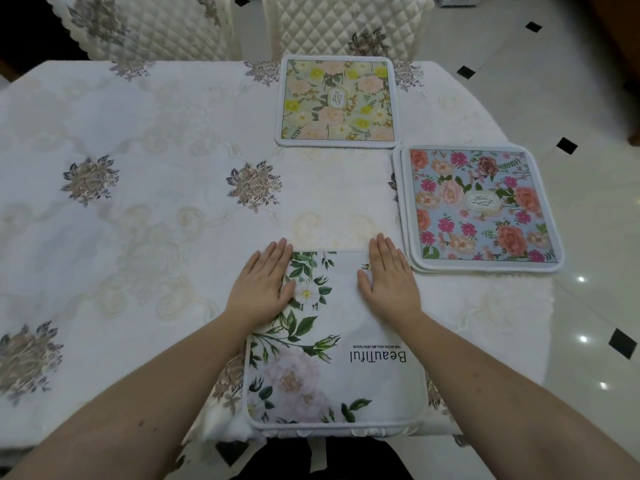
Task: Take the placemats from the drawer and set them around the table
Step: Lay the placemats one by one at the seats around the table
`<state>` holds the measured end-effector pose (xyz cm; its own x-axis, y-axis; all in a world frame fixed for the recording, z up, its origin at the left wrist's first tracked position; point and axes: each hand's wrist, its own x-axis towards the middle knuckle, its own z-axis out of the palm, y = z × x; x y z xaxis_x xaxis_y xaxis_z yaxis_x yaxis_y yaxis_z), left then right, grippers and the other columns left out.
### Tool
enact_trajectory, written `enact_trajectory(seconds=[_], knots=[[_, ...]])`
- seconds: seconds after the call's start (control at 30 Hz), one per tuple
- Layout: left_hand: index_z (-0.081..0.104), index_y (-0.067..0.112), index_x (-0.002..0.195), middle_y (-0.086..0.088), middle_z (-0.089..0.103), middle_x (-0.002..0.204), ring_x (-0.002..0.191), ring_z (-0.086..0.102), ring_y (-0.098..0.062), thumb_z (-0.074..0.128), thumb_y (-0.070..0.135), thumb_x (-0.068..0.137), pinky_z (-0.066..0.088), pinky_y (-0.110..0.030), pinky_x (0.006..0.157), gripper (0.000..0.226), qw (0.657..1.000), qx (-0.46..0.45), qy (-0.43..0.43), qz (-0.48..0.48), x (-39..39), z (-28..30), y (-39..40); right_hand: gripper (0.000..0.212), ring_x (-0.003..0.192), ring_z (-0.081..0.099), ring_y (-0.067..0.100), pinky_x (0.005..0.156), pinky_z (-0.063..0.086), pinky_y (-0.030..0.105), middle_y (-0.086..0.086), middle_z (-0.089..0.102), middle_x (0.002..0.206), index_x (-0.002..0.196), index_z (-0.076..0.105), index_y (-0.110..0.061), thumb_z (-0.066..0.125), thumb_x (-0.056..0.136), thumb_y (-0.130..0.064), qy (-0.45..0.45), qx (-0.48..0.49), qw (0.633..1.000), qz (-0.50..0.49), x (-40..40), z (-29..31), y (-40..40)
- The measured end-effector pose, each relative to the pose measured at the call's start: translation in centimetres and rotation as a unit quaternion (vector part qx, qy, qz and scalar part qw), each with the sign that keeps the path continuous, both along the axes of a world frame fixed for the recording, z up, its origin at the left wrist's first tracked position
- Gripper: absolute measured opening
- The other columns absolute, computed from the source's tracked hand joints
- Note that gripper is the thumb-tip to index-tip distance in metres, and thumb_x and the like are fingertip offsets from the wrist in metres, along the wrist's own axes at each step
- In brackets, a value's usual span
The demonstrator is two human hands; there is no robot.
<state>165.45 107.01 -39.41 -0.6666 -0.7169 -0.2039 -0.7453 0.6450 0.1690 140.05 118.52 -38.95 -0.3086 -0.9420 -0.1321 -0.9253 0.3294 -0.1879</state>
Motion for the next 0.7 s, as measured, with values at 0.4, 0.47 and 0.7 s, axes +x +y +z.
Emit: enact_trajectory(seconds=[0.4, 0.47, 0.7], knots=[[0.012, 0.015, 0.158, 0.003, 0.002, 0.163, 0.151, 0.000, -0.009, 0.012, 0.040, 0.102, -0.010, -0.028, 0.121, 0.062, 0.995, -0.006, 0.070, 0.074, -1.9, 1.6, 3.9, 0.067, 0.150, 0.014, 0.018, 0.122, 0.002, 0.031, 0.009, 0.022, 0.161, 0.154, 0.024, -0.006, 0.016, 0.095, -0.038, -0.058, -0.050, 0.996, -0.039, 4.6, 1.3, 3.1], [0.021, 0.012, 0.157, -0.001, 0.013, 0.164, 0.152, 0.011, -0.015, 0.017, 0.036, 0.102, 0.004, -0.035, 0.124, 0.060, 0.995, -0.012, 0.077, 0.061, -2.4, 1.4, 5.9, 0.064, 0.148, 0.023, 0.021, 0.122, 0.007, 0.031, 0.011, 0.030, 0.158, 0.151, 0.032, -0.004, 0.023, 0.095, -0.034, -0.073, -0.058, 0.995, -0.025, 7.0, 1.1, 3.8], [0.014, 0.016, 0.159, 0.000, 0.010, 0.166, 0.153, 0.007, -0.014, 0.021, 0.038, 0.104, 0.006, -0.040, 0.123, 0.059, 0.999, 0.006, 0.035, -0.002, -0.7, -0.4, 12.3, 0.058, 0.146, 0.030, 0.020, 0.118, 0.015, 0.035, 0.007, 0.033, 0.157, 0.150, 0.036, -0.008, 0.030, 0.097, -0.032, -0.029, -0.015, 0.999, 0.023, 9.4, 0.1, 7.1]])
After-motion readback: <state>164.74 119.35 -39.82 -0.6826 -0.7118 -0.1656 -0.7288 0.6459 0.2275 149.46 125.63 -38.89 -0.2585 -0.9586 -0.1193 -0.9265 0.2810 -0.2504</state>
